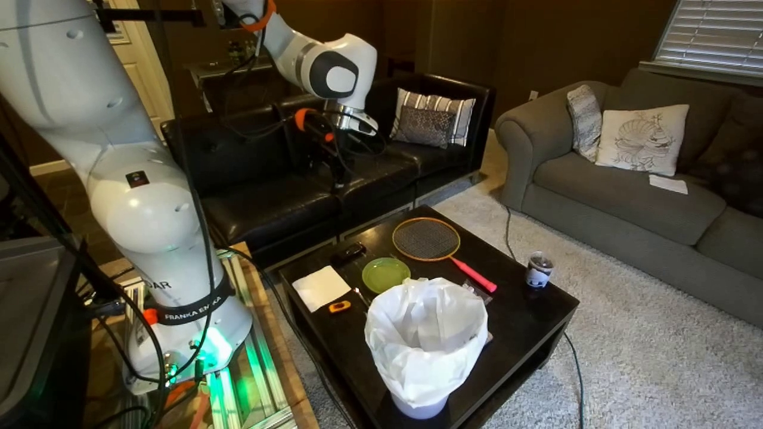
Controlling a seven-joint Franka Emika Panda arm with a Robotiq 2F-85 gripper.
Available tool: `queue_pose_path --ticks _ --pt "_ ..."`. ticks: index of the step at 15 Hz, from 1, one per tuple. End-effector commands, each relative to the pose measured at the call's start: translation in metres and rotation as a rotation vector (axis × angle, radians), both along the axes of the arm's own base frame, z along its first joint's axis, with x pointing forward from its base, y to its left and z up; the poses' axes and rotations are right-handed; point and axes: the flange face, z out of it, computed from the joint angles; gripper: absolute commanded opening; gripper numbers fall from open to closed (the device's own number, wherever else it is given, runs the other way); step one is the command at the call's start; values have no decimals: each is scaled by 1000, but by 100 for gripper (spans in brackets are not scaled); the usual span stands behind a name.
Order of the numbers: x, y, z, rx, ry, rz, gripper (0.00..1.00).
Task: Turn the orange object to the left.
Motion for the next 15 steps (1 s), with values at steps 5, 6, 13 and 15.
queue_pose_path --ticks 5,6,13,15 --pt "-30 73 -68 -60 99 254 100" --pt "-34 81 -77 -68 103 280 100" --pt "-31 98 -147 -35 75 361 100" --pt "-26 95 -166 -27 36 371 100"
